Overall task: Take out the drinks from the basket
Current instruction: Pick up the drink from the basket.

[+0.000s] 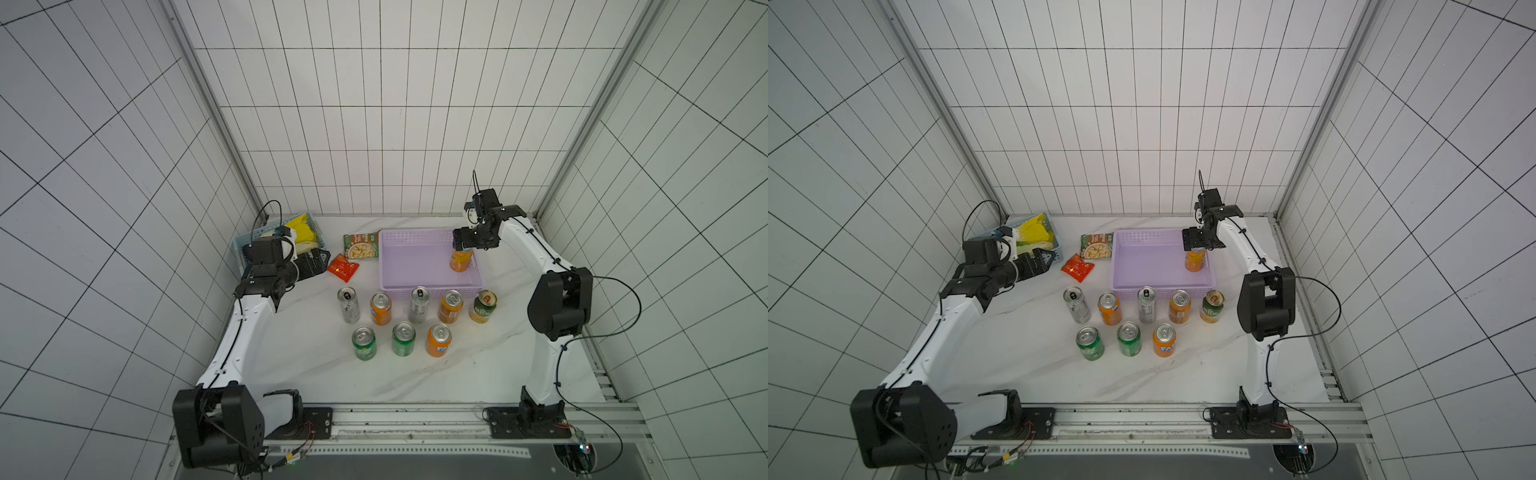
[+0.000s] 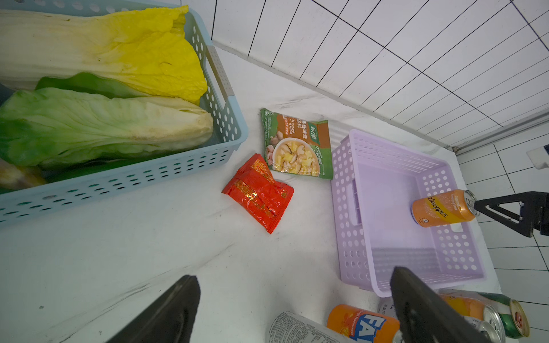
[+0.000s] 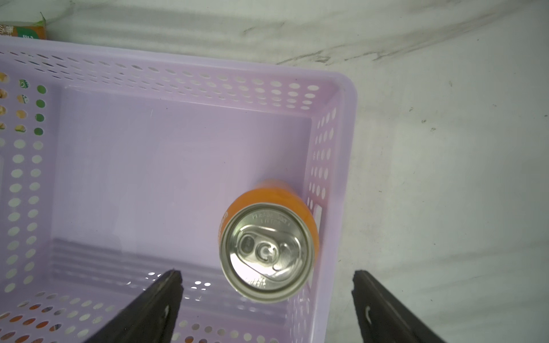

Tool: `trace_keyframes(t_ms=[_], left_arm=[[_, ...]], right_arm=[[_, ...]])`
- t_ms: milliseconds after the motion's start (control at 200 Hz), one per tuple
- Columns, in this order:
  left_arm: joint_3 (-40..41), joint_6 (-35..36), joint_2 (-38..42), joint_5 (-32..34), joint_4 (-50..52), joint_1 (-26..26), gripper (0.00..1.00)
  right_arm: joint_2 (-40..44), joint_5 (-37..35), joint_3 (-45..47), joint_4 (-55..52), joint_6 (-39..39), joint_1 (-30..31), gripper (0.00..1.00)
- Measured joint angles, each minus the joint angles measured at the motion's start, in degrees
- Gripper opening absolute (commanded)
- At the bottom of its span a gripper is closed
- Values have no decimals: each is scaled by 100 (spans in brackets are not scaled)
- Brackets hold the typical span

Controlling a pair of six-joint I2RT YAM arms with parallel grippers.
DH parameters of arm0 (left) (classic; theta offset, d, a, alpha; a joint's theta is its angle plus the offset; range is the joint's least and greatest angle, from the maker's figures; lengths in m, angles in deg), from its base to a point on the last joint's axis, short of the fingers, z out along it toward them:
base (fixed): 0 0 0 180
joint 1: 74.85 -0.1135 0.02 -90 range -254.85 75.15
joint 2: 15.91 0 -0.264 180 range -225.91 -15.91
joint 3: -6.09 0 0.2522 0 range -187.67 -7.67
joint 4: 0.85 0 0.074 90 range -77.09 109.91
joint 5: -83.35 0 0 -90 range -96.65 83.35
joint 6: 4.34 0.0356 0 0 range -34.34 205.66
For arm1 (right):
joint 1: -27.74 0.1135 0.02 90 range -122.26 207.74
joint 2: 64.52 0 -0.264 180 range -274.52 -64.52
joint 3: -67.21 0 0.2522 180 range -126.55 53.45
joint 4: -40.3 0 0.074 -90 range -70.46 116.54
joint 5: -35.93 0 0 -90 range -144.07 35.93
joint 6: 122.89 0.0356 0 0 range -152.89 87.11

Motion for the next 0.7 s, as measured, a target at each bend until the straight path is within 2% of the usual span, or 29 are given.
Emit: trace_keyframes(t_ms=[355,705], left_arm=[[0,0,-68,-48,2,0,98],[0,0,-70,-66,2,-4,98]], right_arm=[[-658,-105,-625,-166,-48,48,88],[-894,-205,-656,-254,-70,140,83]])
